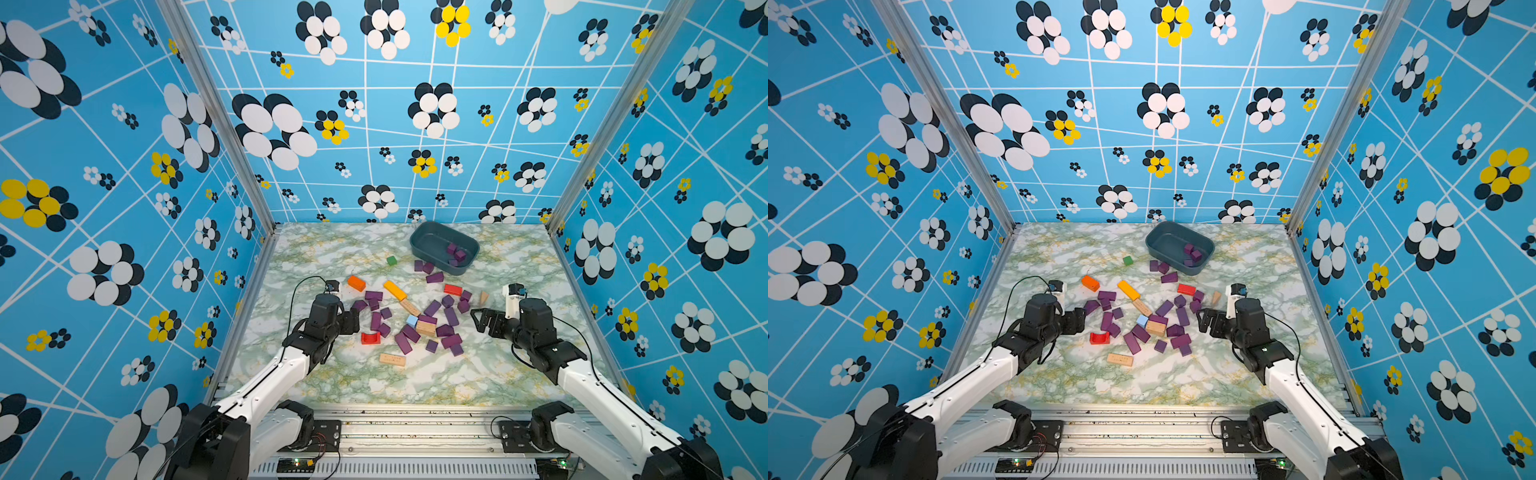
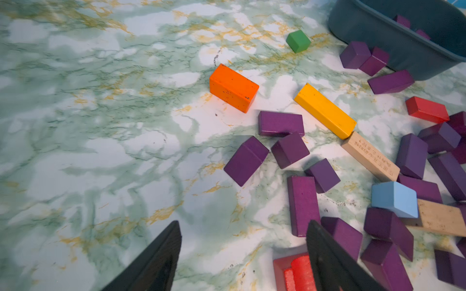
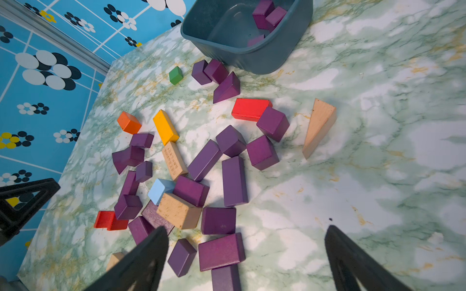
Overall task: Pick purple bricks into the storage bin
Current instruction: Pick up the building block from the center of the board.
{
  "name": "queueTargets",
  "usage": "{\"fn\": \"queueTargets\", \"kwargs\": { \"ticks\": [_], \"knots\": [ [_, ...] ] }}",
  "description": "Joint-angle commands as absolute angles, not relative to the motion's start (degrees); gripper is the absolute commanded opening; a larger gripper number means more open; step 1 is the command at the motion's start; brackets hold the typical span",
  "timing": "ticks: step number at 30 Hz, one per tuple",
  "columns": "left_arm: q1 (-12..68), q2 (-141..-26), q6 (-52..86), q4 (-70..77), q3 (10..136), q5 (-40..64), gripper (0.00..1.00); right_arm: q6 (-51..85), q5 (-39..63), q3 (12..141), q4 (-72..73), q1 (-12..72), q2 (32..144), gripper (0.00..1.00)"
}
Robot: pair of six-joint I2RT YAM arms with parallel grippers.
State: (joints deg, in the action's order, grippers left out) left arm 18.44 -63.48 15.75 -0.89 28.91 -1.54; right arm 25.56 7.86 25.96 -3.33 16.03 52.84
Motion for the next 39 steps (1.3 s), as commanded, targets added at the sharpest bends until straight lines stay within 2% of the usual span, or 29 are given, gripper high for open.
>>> {"fn": "queueTargets", "kwargs": {
  "ticks": [1, 19, 25, 30, 39],
  "knots": [
    [17.4, -67.7, 13.7, -0.1, 32.8, 4.6, 0.77, 26.5, 7.3, 25.2, -1.8, 15.7, 53.0, 0.99],
    [18.3, -87.4, 15.9, -12.2, 48.2, 4.4, 0.75, 26.6, 3.9, 23.8, -0.7, 15.7, 54.7, 0.99],
    [19.6, -92.4, 13.2, -18.0, 54.6, -0.1, 0.74, 26.1, 3.6, 23.8, -0.6, 15.7, 55.2, 0.99],
    [19.5, -94.8, 12.7, -20.6, 57.3, -1.7, 0.69, 25.5, 2.8, 23.9, -0.8, 15.8, 55.9, 0.99],
    [19.5, -97.9, 11.0, -23.7, 60.2, -3.6, 0.68, 25.1, 2.4, 24.0, -0.9, 15.7, 56.8, 0.99]
  ]
}}
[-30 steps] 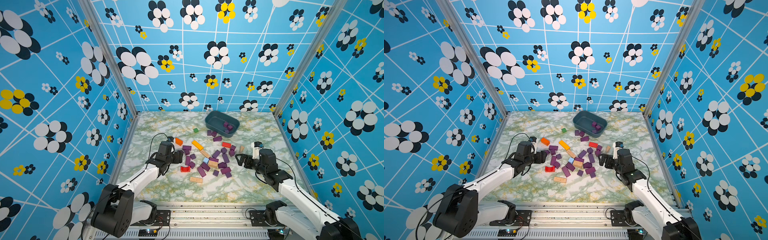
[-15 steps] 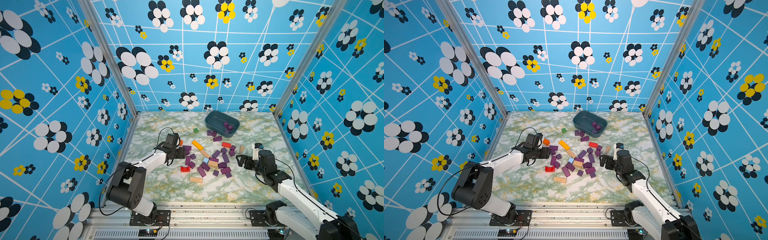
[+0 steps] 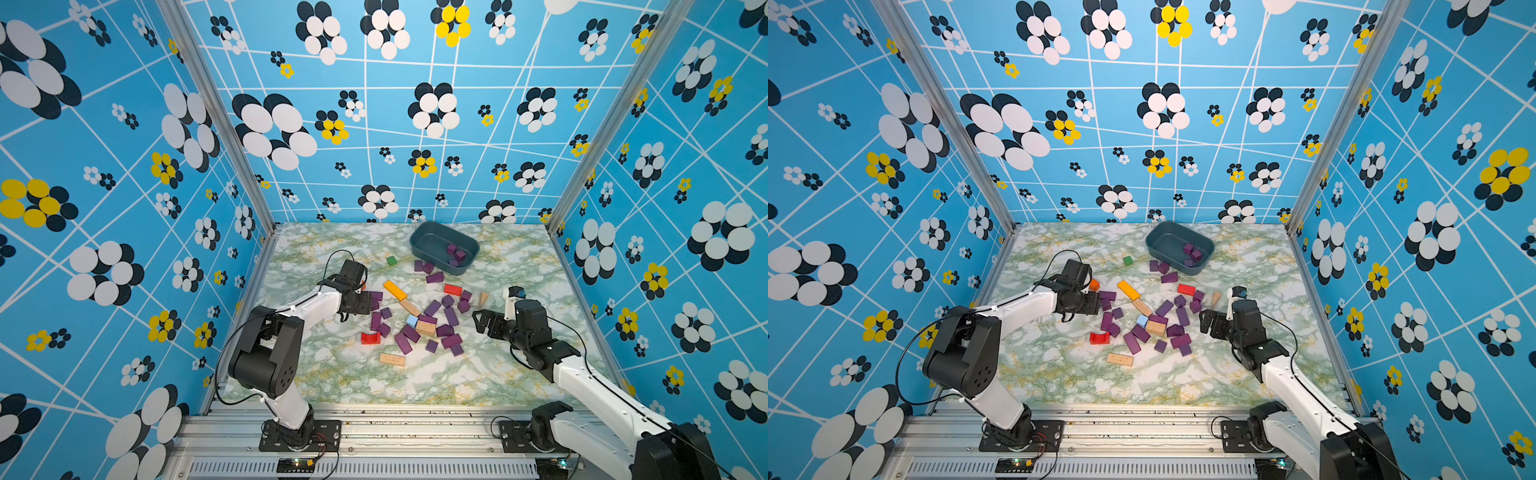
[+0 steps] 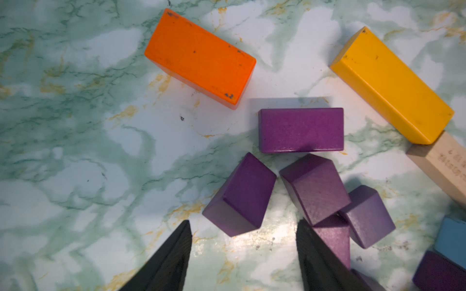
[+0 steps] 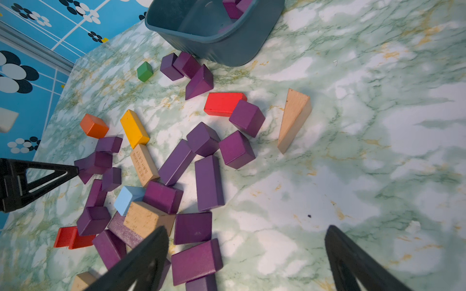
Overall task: Pick purple bricks into the storage bin
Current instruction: Pick up the building block from the center of the board.
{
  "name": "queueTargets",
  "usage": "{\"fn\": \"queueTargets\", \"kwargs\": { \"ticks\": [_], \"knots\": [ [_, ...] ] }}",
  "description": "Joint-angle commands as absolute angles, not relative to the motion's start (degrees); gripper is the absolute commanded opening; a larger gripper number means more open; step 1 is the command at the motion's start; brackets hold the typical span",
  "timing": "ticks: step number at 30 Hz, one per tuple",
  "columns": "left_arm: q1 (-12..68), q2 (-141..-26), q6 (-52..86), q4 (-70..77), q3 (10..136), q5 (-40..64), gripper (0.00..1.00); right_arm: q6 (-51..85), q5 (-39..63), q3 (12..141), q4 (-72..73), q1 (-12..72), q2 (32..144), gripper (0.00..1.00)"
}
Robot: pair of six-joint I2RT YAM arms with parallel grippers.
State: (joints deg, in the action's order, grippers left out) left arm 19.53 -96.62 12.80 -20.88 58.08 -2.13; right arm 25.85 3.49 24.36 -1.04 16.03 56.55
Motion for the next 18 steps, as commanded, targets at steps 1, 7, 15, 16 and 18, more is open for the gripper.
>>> {"fn": "queueTargets", "kwargs": {
  "ticks": [1, 7, 15, 16, 18],
  "knots": [
    [19.5, -98.4, 10.6, -24.1, 60.7, -4.0, 0.67, 25.0, 2.3, 24.0, -1.0, 15.8, 56.8, 0.99],
    [19.5, -100.9, 8.0, -25.1, 62.8, -5.9, 0.65, 24.9, 1.8, 24.0, -1.3, 15.7, 57.0, 0.99],
    [19.8, -103.9, 7.4, -27.0, 65.6, -5.6, 0.62, 24.8, 1.7, 24.0, -1.4, 15.7, 57.3, 0.99],
    [19.9, -104.0, 7.3, -27.1, 65.9, -5.5, 0.61, 24.3, 2.8, 24.0, -0.9, 15.7, 57.2, 0.99],
    [19.8, -104.5, 7.1, -27.3, 66.2, -5.2, 0.59, 24.1, 5.9, 23.8, 0.7, 15.7, 57.0, 0.99]
  ]
}}
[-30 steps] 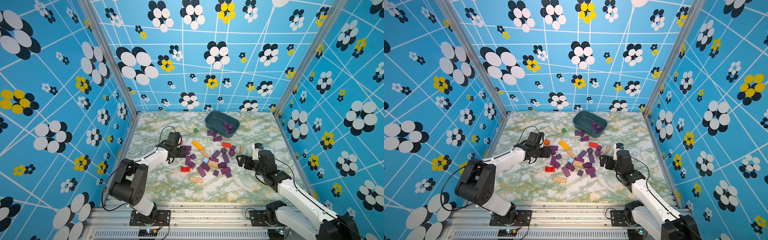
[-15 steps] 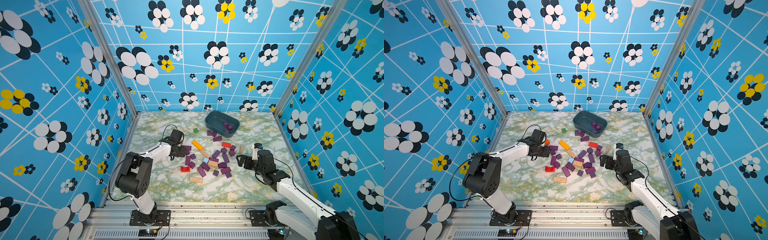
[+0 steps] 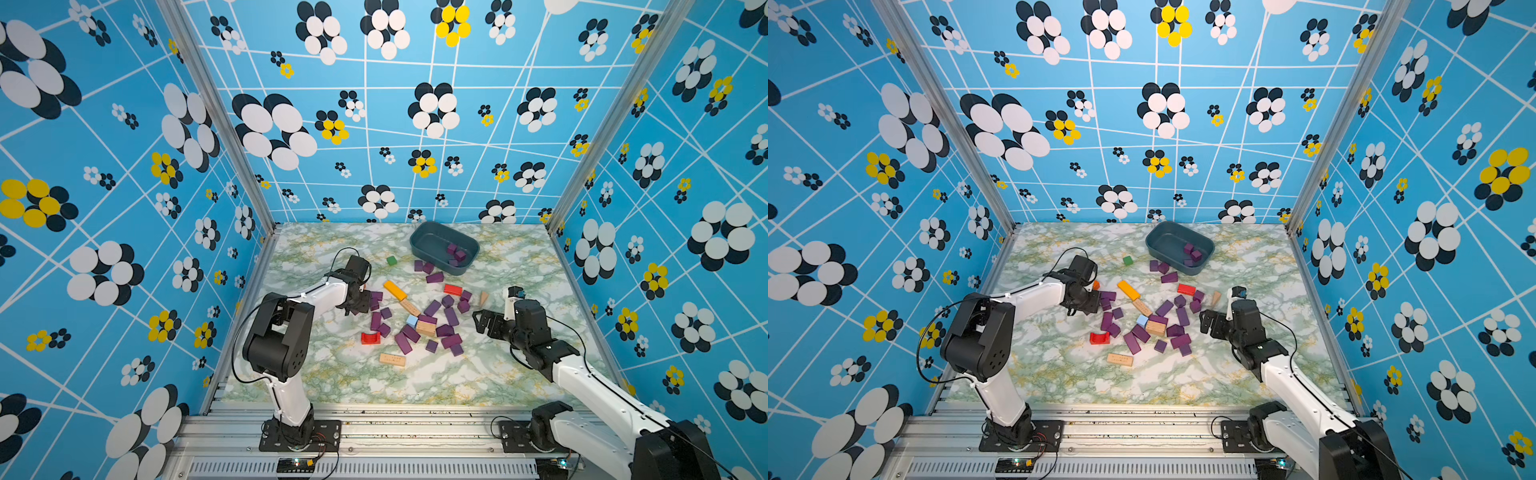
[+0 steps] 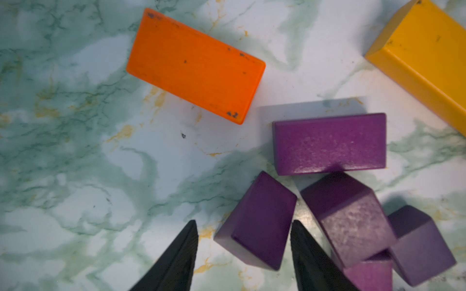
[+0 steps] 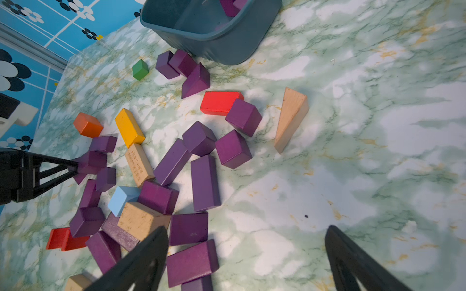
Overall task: Pick purple bricks into the storage bin
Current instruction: Pick up the building block from the center of the board.
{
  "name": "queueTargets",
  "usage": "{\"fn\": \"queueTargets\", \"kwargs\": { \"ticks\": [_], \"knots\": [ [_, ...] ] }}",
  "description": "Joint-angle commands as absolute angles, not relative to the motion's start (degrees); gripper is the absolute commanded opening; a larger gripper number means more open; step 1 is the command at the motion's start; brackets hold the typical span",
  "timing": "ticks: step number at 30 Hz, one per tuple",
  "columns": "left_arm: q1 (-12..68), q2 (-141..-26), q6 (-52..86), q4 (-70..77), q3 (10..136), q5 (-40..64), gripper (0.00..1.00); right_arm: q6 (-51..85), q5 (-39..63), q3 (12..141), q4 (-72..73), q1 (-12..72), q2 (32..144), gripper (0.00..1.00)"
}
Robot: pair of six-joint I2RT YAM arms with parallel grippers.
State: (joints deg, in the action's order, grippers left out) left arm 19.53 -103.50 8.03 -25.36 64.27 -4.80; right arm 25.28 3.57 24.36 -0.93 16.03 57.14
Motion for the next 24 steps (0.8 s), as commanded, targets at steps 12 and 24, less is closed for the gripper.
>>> {"fn": "queueTargets", "kwargs": {
  "ticks": [12, 24],
  "knots": [
    [20.2, -104.1, 7.2, -27.1, 65.6, -3.0, 0.31, 24.6, 7.7, 22.1, 4.2, 15.7, 56.0, 0.99],
    [20.7, -101.5, 8.5, -23.8, 62.5, -1.3, 0.19, 25.4, 12.7, 19.4, 10.1, 15.7, 53.8, 0.99]
  ]
}}
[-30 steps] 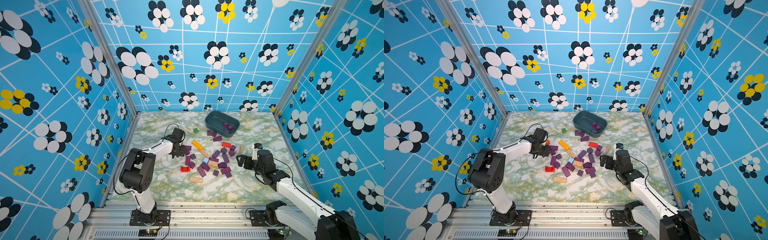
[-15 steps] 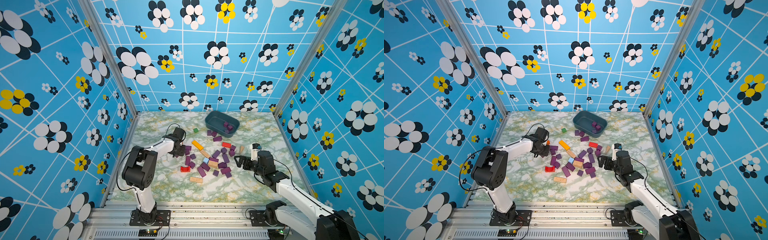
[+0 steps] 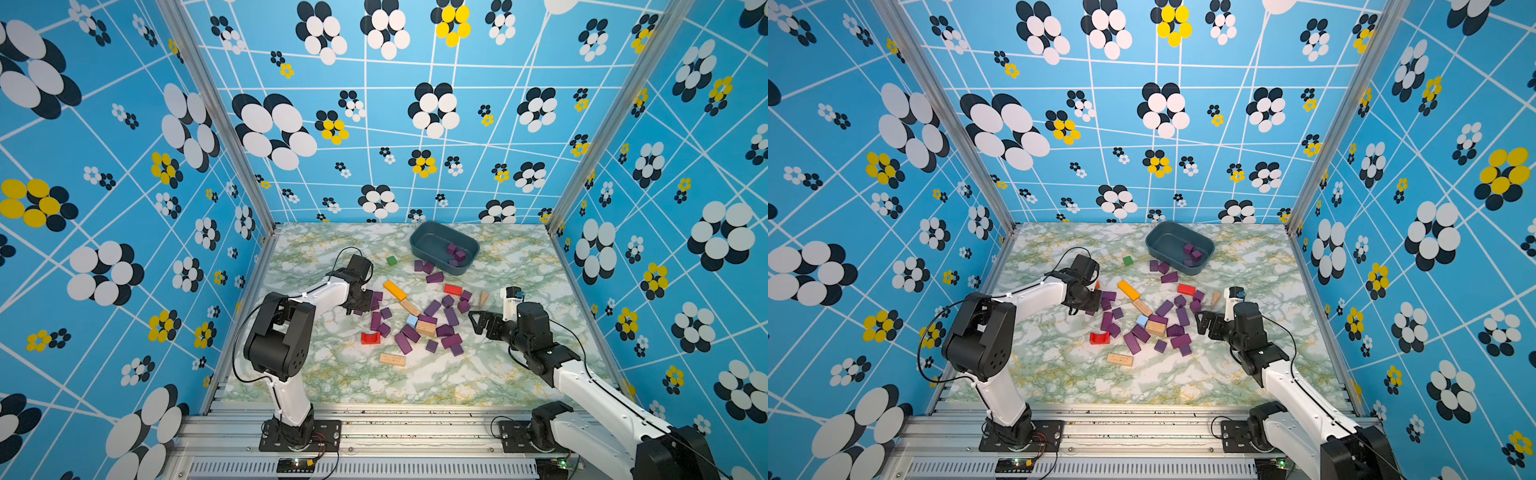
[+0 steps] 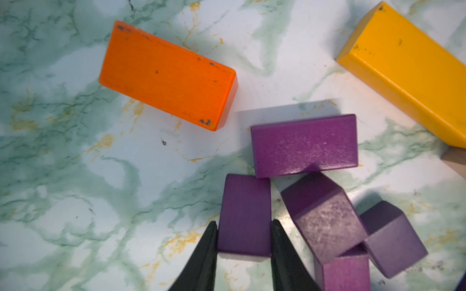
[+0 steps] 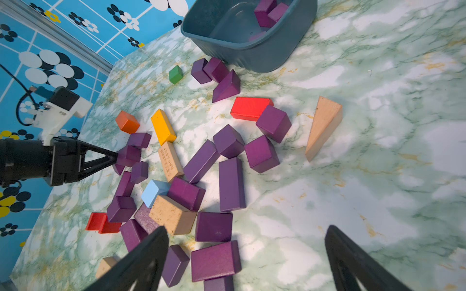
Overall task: Pick purple bricks into the storage bin
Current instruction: Pick up the building block from the center of the board, then place the building block in the storage box.
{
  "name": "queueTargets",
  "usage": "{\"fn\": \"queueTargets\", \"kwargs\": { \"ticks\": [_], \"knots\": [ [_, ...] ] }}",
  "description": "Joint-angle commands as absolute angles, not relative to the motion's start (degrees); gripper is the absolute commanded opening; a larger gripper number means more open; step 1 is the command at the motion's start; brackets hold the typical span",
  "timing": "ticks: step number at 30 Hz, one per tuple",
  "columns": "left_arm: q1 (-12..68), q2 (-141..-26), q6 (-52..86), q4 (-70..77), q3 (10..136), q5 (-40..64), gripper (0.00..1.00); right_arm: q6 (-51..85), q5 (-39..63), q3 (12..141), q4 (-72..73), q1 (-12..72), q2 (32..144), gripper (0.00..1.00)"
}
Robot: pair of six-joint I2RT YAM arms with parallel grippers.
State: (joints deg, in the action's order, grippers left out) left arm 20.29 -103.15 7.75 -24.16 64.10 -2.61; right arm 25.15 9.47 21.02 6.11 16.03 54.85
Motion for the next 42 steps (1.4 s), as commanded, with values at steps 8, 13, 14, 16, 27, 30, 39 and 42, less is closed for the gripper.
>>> {"fn": "queueTargets", "kwargs": {
  "ticks": [8, 13, 14, 16, 27, 30, 39, 42],
  "knots": [
    [21.1, -98.3, 9.0, -22.5, 60.7, -1.1, 0.14, 26.6, 13.9, 18.4, 13.1, 15.7, 55.0, 0.99],
    [21.9, -95.3, 9.6, -22.9, 60.9, -0.4, 0.13, 26.7, 13.8, 18.5, 13.4, 15.7, 55.8, 0.99],
    [22.2, -94.7, 9.7, -23.1, 61.2, -0.2, 0.13, 26.6, 13.8, 18.5, 13.4, 15.7, 55.9, 0.99],
    [23.1, -93.6, 9.7, -23.9, 62.3, -0.3, 0.13, 26.7, 13.8, 18.5, 13.4, 15.8, 55.8, 0.99],
    [31.4, -93.5, 9.0, -23.0, 75.2, -1.1, 0.13, 27.3, 14.2, 17.9, 14.6, 15.7, 55.9, 0.99],
    [32.4, -96.7, 9.1, -19.1, 79.7, 0.0, 0.13, 27.4, 13.8, 17.7, 14.5, 15.7, 56.1, 0.99],
    [33.0, -115.8, 11.2, -12.2, 100.7, 1.6, 0.15, 27.1, 13.3, 17.4, 14.9, 15.7, 57.2, 0.99],
    [32.8, -124.2, 11.4, -13.9, 111.2, 2.4, 0.15, 26.9, 13.3, 17.6, 14.9, 15.7, 58.2, 0.99]
  ]
}}
